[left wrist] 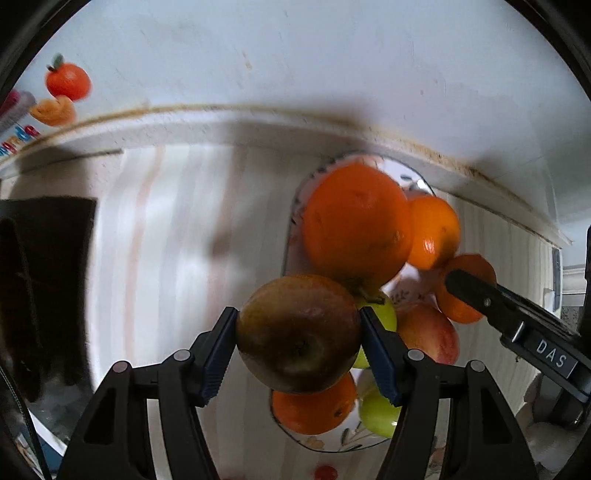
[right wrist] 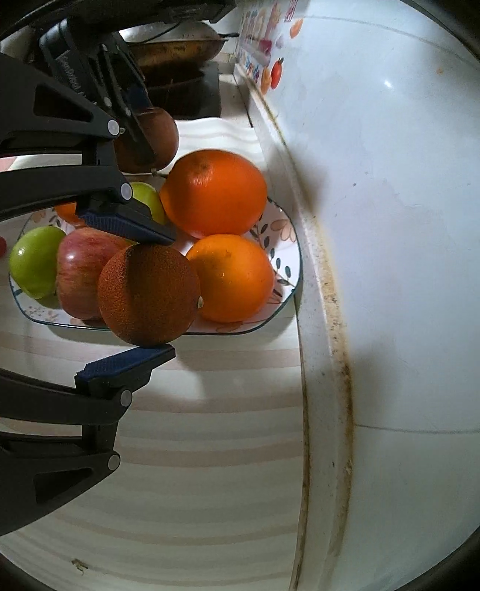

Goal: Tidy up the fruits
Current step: 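Lower the brown apple and tangerine onto the fruit pile and open both tools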

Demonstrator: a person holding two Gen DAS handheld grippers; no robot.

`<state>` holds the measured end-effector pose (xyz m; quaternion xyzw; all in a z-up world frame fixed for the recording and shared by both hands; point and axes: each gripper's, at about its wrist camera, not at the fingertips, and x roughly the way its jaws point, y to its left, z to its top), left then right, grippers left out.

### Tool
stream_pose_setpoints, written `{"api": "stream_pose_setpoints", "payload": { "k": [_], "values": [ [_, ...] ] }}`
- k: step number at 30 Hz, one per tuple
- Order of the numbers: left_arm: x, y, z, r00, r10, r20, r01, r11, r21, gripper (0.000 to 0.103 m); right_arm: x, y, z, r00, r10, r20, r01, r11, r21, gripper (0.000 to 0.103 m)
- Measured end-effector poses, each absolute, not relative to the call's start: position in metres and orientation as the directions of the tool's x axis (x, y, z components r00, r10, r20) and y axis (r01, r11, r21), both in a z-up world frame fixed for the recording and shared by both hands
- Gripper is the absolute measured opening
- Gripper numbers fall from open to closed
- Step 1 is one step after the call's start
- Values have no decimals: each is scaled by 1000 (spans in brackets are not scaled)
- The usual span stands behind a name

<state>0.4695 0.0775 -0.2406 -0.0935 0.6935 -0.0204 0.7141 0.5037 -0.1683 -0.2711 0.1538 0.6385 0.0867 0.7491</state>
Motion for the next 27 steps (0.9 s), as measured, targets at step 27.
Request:
{"api": "stream_pose_setpoints", "payload": {
  "k": [27],
  "values": [
    [475, 96, -261, 13, -205, -979, -182, 962, -204, 65, 506, -166, -288, 106, 401, -910, 75, 909, 410, 73]
  ]
}}
